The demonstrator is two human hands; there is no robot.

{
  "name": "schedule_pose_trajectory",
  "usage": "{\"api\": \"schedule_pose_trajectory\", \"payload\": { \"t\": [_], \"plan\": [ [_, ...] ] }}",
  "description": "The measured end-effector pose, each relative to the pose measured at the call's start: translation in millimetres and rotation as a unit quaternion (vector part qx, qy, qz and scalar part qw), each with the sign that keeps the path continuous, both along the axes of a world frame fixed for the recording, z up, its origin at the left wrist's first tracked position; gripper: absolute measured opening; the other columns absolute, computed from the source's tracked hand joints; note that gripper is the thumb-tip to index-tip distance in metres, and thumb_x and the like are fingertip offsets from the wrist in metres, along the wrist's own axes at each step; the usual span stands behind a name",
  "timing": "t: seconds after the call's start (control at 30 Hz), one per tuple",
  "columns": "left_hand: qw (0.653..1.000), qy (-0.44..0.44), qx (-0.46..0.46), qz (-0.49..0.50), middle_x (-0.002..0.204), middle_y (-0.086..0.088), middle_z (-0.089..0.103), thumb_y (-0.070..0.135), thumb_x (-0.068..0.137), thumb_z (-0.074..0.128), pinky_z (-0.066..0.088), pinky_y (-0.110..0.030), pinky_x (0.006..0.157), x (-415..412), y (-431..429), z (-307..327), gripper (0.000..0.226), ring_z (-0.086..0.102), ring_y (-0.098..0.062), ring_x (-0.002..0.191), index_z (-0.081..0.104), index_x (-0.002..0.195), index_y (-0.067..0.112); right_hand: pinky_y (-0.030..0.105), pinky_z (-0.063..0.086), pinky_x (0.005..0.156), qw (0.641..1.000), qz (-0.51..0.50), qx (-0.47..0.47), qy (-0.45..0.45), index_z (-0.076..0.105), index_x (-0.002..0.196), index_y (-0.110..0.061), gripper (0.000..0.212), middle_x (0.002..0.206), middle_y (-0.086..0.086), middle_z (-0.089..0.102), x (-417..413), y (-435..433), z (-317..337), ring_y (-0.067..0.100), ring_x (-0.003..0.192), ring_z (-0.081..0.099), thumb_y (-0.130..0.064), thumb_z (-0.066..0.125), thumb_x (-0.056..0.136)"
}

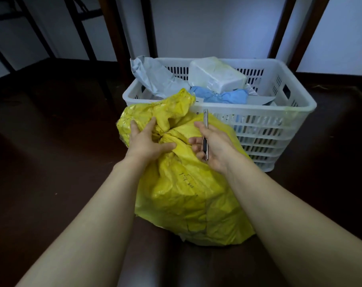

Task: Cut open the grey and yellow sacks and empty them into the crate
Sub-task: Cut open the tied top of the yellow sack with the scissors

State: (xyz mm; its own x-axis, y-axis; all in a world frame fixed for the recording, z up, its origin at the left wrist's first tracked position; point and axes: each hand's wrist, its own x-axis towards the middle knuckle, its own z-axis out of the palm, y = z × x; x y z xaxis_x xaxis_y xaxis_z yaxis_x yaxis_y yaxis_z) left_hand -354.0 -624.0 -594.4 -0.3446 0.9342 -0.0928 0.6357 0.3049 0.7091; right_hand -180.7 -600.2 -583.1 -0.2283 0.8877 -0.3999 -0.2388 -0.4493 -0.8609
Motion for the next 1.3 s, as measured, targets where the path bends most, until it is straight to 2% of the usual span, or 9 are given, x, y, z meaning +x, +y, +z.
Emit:
{"api": "schedule_pose_trajectory", "payload": {
  "t": [0.1,0.17,0.27,0.33,0.47,0.63,0.8,1.1,1.3],
  "plan": [
    [1.000,-0.010,-0.023,0.008,0.159,-0.008,-0.005,0.051,0.058,0.083,0.025,-0.041,0.112,1.0,-0.9,-5.0,0.111,0.015,-0.029,0.144,0.020,0.148,0.037,0.014,0.023,0.031,1.000,0.028,-0.012,0.002,0.058,0.116,-0.015,0.034,0.058,0.005,0.050,3.9,1.3,2.9,0.010,0.034,0.037,-0.041,0.043,0.098],
    [1.000,0.011,-0.025,0.015,0.154,-0.010,0.019,0.051,0.055,0.085,0.034,-0.038,0.106,2.4,1.2,-4.5,0.112,0.031,-0.029,0.138,0.025,0.148,0.032,0.014,0.024,0.033,0.997,0.050,-0.042,0.041,0.062,0.101,-0.006,0.044,0.054,0.006,0.049,8.1,5.1,8.1,0.013,0.035,0.037,-0.038,0.032,0.098],
    [0.997,0.063,-0.012,0.041,0.130,-0.007,0.055,0.042,0.058,0.085,0.043,-0.034,0.089,8.9,4.5,0.1,0.090,0.051,-0.028,0.120,0.045,0.136,0.022,0.018,0.029,0.038,0.994,0.055,-0.049,0.079,0.061,0.095,-0.003,0.032,0.060,0.005,0.049,12.8,8.4,12.9,0.014,0.047,0.040,-0.018,0.032,0.094],
    [0.996,0.059,-0.021,0.059,0.109,-0.009,0.063,0.039,0.056,0.084,0.048,-0.033,0.078,17.4,5.9,4.7,0.065,0.058,-0.030,0.105,0.061,0.112,0.017,0.019,0.032,0.039,0.995,0.038,-0.035,0.090,0.057,0.096,-0.008,0.019,0.065,0.004,0.048,15.2,8.0,12.5,0.013,0.052,0.043,-0.010,0.039,0.096],
    [0.996,0.041,-0.047,0.056,0.089,-0.008,0.063,0.038,0.053,0.083,0.045,-0.029,0.064,32.4,8.4,8.8,0.047,0.060,-0.027,0.083,0.063,0.086,0.011,0.015,0.027,0.032,0.995,0.035,-0.008,0.093,0.053,0.100,-0.013,0.014,0.068,0.005,0.046,22.7,7.7,6.7,0.008,0.042,0.042,-0.008,0.041,0.099],
    [0.996,0.058,-0.056,0.050,0.086,-0.008,0.061,0.038,0.057,0.083,0.044,-0.029,0.062,36.3,9.3,8.2,0.046,0.059,-0.026,0.081,0.062,0.087,0.009,0.019,0.033,0.038,0.987,0.061,-0.012,0.146,0.048,0.119,0.000,0.033,0.073,0.011,0.053,29.9,7.1,4.0,0.012,0.050,0.044,0.006,0.034,0.089],
    [0.995,0.075,-0.054,0.044,0.079,-0.004,0.057,0.039,0.059,0.083,0.044,-0.030,0.062,39.7,10.4,9.0,0.046,0.057,-0.026,0.079,0.060,0.087,0.010,0.018,0.041,0.044,0.985,0.062,0.051,0.154,0.046,0.112,0.008,0.020,0.086,0.019,0.062,30.2,3.2,2.1,0.013,0.056,0.052,0.010,0.036,0.095],
    [0.996,0.062,-0.049,0.042,0.086,-0.004,0.057,0.038,0.060,0.082,0.044,-0.031,0.067,39.4,10.1,7.2,0.044,0.055,-0.026,0.082,0.058,0.086,0.012,0.019,0.031,0.036,0.983,0.053,0.024,0.171,0.051,0.114,0.004,0.025,0.069,0.007,0.052,33.9,7.7,2.0,0.009,0.044,0.042,-0.012,0.038,0.099],
    [0.996,0.057,-0.047,0.044,0.091,-0.006,0.057,0.039,0.061,0.082,0.043,-0.032,0.067,38.8,10.2,6.3,0.048,0.052,-0.025,0.082,0.057,0.092,0.012,0.019,0.043,0.044,0.981,0.042,0.030,0.188,0.057,0.104,-0.005,0.022,0.070,0.006,0.060,36.3,6.0,4.4,0.011,0.055,0.060,0.008,0.044,0.092]
  ]
}}
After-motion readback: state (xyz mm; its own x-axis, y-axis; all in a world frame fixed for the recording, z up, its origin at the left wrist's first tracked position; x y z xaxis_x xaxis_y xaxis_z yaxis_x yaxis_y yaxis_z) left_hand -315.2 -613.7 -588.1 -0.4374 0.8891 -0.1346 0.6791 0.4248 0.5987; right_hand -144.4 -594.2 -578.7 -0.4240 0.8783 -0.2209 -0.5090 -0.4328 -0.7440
